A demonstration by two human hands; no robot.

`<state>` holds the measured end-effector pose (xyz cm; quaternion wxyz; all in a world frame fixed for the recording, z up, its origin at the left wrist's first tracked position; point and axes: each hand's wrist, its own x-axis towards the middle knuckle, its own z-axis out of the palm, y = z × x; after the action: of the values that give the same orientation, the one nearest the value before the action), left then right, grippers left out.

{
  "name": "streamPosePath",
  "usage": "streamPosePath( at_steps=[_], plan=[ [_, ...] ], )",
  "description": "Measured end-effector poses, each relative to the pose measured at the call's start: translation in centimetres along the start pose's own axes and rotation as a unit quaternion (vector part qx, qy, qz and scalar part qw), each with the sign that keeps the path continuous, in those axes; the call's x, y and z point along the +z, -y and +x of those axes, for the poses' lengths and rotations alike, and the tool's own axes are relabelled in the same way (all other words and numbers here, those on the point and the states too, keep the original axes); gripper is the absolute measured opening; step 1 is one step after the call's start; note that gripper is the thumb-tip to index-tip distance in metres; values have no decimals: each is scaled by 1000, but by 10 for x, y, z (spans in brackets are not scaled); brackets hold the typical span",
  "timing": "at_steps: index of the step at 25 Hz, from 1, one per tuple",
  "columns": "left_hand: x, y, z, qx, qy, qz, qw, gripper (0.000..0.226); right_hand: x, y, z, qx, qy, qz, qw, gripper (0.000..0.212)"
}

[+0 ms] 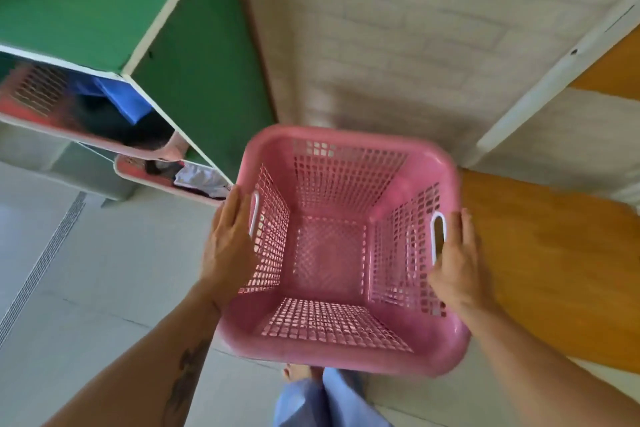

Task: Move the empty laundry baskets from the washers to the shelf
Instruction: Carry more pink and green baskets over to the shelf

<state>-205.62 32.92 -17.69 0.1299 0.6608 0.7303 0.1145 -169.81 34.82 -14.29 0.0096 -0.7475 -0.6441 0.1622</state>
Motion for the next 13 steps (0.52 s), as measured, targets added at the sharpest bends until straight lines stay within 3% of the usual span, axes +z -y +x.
streamPosePath(
  at_steps=[3,8,13],
  plan=[
    [33,19,7,-19,54,1,998,91,39,-2,13,6,45,8,999,107],
    [39,17,9,-43,139,-27,989,86,43,-7,18,-13,100,1,995,84],
    [-26,-26,27,-116,168,-53,977,45,-14,-3,10,-3,140,72,987,62]
  ],
)
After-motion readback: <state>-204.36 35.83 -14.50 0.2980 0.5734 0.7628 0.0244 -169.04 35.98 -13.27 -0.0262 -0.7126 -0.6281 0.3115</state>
